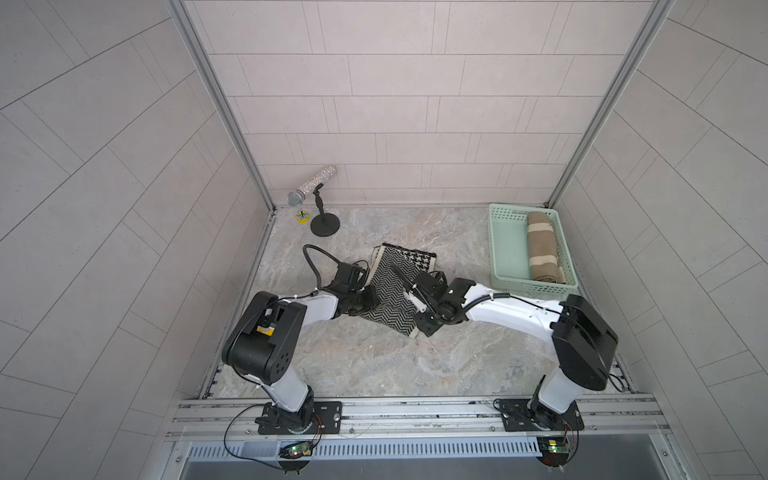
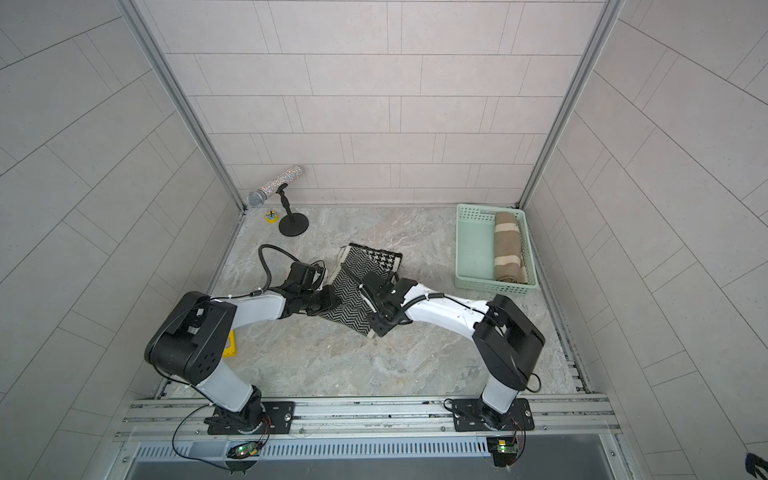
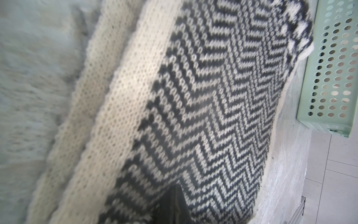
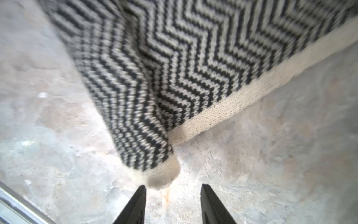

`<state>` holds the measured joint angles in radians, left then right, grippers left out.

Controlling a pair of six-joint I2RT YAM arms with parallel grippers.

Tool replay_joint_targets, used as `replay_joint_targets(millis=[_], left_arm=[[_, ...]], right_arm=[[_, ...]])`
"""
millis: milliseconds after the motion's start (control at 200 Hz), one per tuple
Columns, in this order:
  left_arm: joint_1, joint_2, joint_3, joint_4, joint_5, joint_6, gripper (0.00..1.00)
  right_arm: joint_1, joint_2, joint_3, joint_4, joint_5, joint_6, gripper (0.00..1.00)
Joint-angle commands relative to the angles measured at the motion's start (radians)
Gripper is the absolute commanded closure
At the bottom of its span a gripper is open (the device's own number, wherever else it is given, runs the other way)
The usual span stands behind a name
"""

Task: Roll up the scarf and place it into the basket
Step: Roll the scarf at the center of the board.

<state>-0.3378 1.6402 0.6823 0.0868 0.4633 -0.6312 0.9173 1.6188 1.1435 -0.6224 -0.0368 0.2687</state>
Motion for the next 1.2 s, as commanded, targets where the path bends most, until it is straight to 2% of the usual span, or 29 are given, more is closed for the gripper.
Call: replay_joint_targets(millis=[0, 145, 285, 530, 656, 756, 971, 1046, 1196], left_arm=[[0.008, 0.045, -0.017, -0.069, -0.020, 0.010, 1.00], [0.009, 0.051, 0.004, -0.100, -0.011, 0.027, 1.00], [0.008, 0.068, 0.018, -0.114, 0.009, 0.035, 1.00], [0.010, 0.081, 0.026, -0.113, 0.021, 0.037, 1.00], [0.010, 0.085, 0.036, -0.118, 0.030, 0.046, 1.00], [0.010, 0.090, 0.039, -0.119, 0.037, 0.049, 1.00], [0.011, 0.046, 0.054, -0.134, 0.063, 0.029, 0.99], [0.015, -0.004, 0.076, -0.185, 0.051, 0.019, 0.89], [0.049, -0.158, 0.140, -0.338, -0.028, 0.010, 0.61]], right_arm=[[0.112, -0.058, -0.019, 0.063, 0.238, -0.086, 0.45], [0.260, 0.016, 0.025, 0.062, 0.444, -0.160, 0.41], [0.337, 0.135, 0.059, 0.093, 0.593, -0.250, 0.40], [0.352, 0.320, 0.103, 0.188, 0.724, -0.390, 0.36], [0.334, 0.404, 0.117, 0.230, 0.740, -0.445, 0.39], [0.317, 0.448, 0.118, 0.262, 0.735, -0.467, 0.49], [0.269, 0.451, 0.098, 0.292, 0.680, -0.444, 0.89], [0.253, 0.428, 0.089, 0.282, 0.630, -0.419, 1.00], [0.221, 0.353, 0.086, 0.208, 0.451, -0.306, 1.00]])
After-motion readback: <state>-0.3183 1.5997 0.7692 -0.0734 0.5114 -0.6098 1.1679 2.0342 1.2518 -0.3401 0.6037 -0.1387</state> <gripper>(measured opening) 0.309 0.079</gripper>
